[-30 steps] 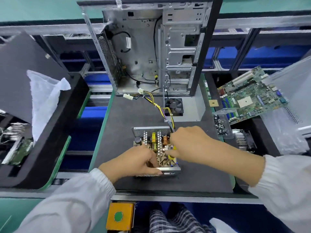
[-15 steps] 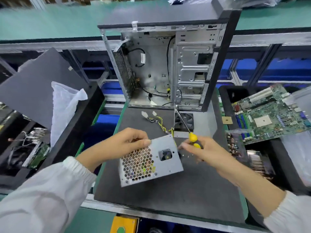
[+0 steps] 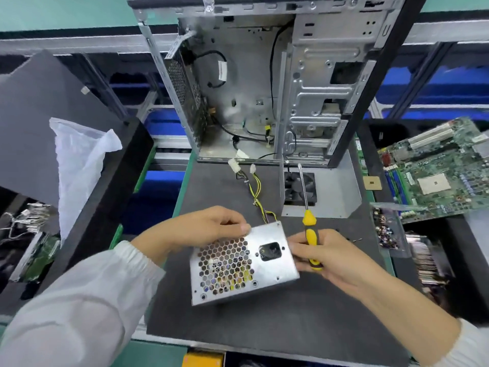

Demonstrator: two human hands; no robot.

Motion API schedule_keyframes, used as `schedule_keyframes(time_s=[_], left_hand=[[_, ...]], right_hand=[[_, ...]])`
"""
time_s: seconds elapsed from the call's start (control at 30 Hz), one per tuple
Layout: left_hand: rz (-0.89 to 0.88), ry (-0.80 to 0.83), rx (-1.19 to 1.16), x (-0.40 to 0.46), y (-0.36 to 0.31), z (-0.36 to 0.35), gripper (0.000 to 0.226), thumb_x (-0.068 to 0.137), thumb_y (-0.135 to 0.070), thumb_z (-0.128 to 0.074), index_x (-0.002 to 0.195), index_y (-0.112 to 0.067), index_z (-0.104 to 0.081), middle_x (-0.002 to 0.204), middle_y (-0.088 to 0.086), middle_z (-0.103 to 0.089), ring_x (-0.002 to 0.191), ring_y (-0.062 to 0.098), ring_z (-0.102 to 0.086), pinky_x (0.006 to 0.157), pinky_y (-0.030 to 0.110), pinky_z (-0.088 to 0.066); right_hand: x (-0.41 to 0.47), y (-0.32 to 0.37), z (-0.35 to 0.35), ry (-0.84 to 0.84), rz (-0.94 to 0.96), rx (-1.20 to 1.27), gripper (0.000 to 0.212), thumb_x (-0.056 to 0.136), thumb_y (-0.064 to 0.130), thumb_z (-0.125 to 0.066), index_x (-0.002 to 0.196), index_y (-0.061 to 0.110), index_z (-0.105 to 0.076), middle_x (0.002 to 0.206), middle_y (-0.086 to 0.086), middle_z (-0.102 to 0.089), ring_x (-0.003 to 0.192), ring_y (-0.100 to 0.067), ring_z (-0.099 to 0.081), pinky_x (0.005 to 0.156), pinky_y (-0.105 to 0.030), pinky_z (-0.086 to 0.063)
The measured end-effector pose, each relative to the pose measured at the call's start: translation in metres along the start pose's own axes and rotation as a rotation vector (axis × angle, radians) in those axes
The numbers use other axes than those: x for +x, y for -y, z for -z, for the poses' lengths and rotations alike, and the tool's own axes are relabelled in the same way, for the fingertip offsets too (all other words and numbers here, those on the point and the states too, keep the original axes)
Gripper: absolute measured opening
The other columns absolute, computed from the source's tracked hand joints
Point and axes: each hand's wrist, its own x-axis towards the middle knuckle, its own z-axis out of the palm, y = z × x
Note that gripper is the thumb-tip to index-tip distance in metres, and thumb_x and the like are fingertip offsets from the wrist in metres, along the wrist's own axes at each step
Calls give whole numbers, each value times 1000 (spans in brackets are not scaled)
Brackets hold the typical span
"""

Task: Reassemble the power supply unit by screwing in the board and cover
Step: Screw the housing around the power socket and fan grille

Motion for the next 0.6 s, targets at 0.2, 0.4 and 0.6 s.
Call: schedule_keyframes(time_s=[0.2, 0.4, 0.6], left_hand=[[62, 187, -192, 20, -7, 8, 34, 101, -27, -52, 96, 4, -63, 86, 12, -64, 75, 22, -61, 69, 26, -51], [166, 366, -364, 29, -8, -1, 36, 93, -31, -62, 111, -1, -69, 103, 17, -72, 82, 22, -71, 75, 30, -58], [39, 199, -290, 25, -8, -10, 22, 92, -30, -64, 89, -11, -75, 87, 6, -75, 73, 12, -69, 67, 18, -52]], right_hand=[[-7, 5, -11, -24, -67, 217, 21, 90, 12, -59, 94, -3, -73, 91, -18, -72, 80, -25, -71, 63, -25, -55], [-19, 3, -13, 11, -29, 102, 27, 88, 13, -62, 103, -9, -66, 67, -1, -67, 58, -9, -60, 54, -13, -46], [-22, 2, -16, -64, -8, 33, 19, 82, 16, -67, 94, 3, -73, 96, -13, -73, 87, -20, -70, 69, -21, -53]])
